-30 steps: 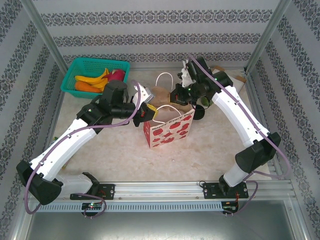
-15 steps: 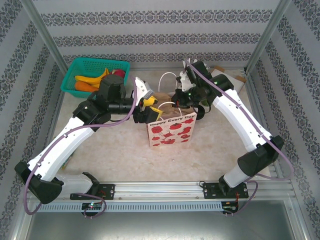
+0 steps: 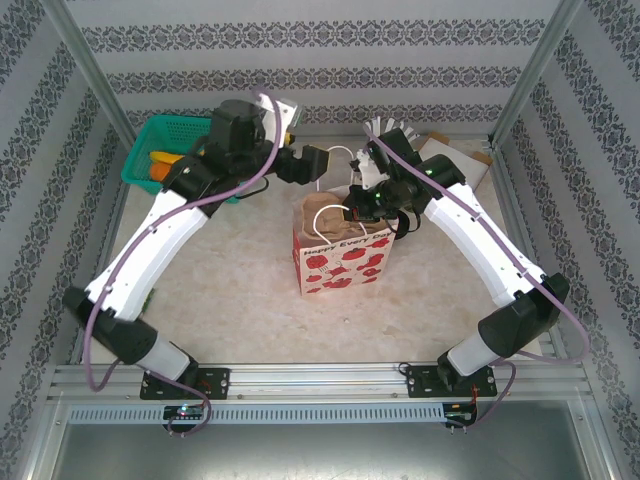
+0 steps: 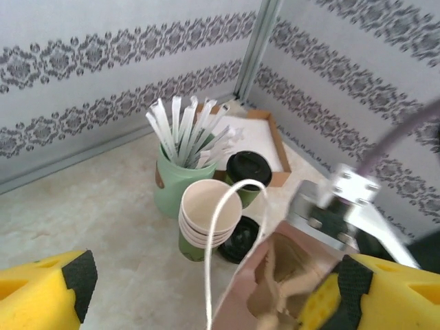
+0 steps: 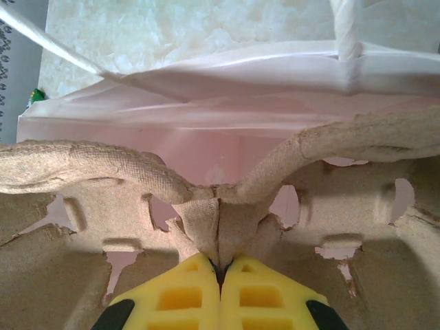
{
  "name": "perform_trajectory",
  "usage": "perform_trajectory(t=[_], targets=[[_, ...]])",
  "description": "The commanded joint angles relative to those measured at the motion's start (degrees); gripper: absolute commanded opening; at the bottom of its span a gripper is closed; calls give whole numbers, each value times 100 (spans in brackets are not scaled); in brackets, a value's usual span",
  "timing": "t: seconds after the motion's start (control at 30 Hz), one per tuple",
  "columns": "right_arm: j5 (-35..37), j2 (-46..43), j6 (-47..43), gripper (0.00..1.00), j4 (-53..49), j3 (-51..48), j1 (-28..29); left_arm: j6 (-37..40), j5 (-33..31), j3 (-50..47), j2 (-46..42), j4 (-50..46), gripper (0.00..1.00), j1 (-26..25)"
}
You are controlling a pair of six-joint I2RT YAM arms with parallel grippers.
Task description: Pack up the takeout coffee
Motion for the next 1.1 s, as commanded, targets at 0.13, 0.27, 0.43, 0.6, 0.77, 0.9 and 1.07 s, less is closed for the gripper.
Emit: perform_trajectory(t=[0.13,0.27,0.43,0.6,0.77,0.9,1.07], targets=[[101,-132,-159,0,25,-27,100,109,186,961,986,-837,86,55],[161,-149,-167,0,-30,-36,114,198,784,1560,1542,-1065,70,121],[586,-128,-130,0,-389,23,114,190,996,1910,1866,-1259,17,134],[859,181,-286,0,-961,228,130,113,860,1909,1835,-1300,0,196],[1080,627,-370,0,-1427,594,214,56,846,1926,1850,-1288,0,205],[1091,871,-402,0,-1613,784,261,-25,743,1982,1897,-1285,0,200],[982,1008,-445,0,-1696,784,280,-124,526,2086,1973,-1241,9,261]])
